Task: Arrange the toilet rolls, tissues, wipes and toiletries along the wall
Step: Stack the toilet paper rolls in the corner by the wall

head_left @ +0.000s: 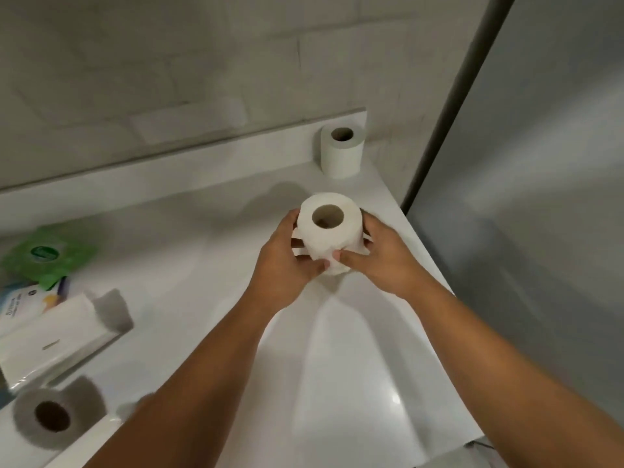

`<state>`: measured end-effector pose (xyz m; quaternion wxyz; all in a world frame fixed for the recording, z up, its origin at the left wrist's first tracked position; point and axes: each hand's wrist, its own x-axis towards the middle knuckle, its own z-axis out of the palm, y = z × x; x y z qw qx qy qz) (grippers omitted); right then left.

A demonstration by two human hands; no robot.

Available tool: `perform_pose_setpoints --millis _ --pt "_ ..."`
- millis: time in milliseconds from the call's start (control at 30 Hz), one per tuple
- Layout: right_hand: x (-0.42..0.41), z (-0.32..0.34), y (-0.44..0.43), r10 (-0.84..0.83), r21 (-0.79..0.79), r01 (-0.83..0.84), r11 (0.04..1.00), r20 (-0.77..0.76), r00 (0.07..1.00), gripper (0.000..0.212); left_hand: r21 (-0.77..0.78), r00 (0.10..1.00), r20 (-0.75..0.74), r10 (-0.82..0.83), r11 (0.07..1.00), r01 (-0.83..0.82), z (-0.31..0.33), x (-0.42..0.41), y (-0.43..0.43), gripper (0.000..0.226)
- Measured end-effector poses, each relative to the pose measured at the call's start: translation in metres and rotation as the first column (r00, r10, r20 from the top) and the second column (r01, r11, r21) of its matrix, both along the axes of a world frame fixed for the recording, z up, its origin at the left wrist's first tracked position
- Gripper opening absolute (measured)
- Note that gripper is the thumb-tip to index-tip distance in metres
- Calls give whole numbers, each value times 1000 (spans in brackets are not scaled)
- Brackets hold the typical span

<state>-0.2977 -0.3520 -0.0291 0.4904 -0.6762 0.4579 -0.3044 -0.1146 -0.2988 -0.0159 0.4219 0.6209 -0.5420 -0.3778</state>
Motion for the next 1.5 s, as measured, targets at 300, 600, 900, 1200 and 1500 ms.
perform_pose_setpoints --millis 300,600,900,1200,1500 --pt "-51 -37 -100 -42 98 41 994 17 999 70 -2 997 74 21 1000 -21 -30 -46 -95 77" --pt "-52 -39 -148 -140 -8 140 990 2 990 57 -5 985 158 76 997 -76 -39 -61 -153 71" --pt "-45 -37 -163 -68 13 68 998 9 998 61 -2 969 203 140 990 -143 -47 -55 -167 68" --pt "-36 -39 -158 -174 68 170 983 58 983 52 54 970 220 105 991 -120 -51 -49 -170 76" --pt "-24 -50 -142 -354 56 356 933 -51 934 48 83 955 273 117 986 -144 -52 -53 -163 68"
